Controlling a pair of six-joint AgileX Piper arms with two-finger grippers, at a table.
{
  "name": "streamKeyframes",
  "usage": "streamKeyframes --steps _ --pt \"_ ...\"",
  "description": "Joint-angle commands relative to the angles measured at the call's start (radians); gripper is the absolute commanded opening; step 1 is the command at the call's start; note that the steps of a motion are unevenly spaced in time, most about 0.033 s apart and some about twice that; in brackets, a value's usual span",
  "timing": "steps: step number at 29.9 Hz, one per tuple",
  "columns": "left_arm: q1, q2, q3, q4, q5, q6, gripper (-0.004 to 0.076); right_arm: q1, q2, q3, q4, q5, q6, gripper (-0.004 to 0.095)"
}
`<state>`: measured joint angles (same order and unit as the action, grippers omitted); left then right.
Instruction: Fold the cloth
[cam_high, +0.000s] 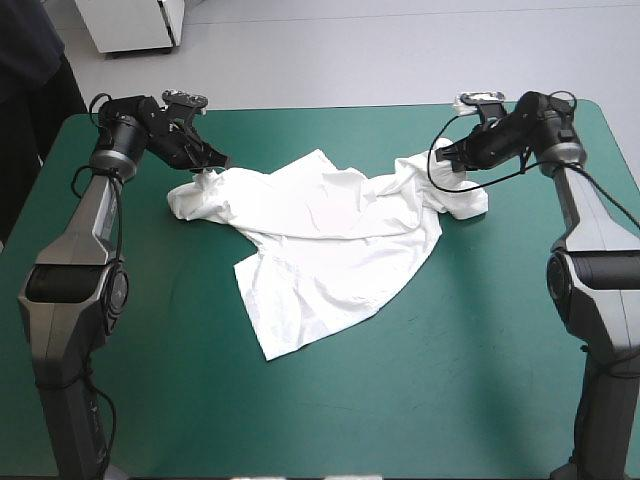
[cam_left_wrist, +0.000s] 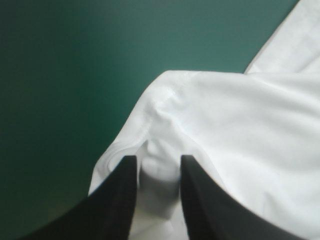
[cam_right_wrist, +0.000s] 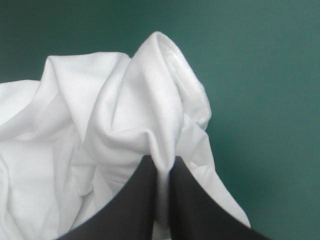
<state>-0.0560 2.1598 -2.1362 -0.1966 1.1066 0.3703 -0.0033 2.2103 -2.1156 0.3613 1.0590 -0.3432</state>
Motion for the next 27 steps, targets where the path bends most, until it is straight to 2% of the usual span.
streamKeyframes --steps 1,3,5,9,13,21,27 --pt "0.009 -0.117 -0.035 -0.062 -0.004 0.036 0.0395 -0.059 -0.087 -0.035 0.158 0.019 -0.075 0.0159" --pt "0.011 -0.150 -0.035 -0.062 0.011 0.036 0.0438 -0.085 -0.103 -0.035 0.202 0.033 -0.095 0.0259" --pt "0.011 -0.186 -0.031 -0.077 0.042 0.036 0.0431 -0.111 -0.132 -0.035 0.237 0.044 -0.100 0.0367" --pt "0.006 -0.262 0.000 -0.113 0.111 0.036 0.0428 -0.144 -0.216 -0.032 0.248 0.078 -0.110 0.0488" --pt "-0.004 -0.353 0.124 -0.119 0.181 0.029 0.0428 -0.171 -0.353 0.048 0.230 0.080 -0.110 0.0492" --pt "-0.035 -0.450 0.402 -0.143 0.181 0.022 0.0428 -0.185 -0.674 0.443 0.012 0.019 -0.102 0.0492" --pt "-0.116 -0.440 0.483 -0.106 0.124 0.033 0.0428 -0.185 -0.853 0.706 -0.044 -0.069 -0.099 0.0492"
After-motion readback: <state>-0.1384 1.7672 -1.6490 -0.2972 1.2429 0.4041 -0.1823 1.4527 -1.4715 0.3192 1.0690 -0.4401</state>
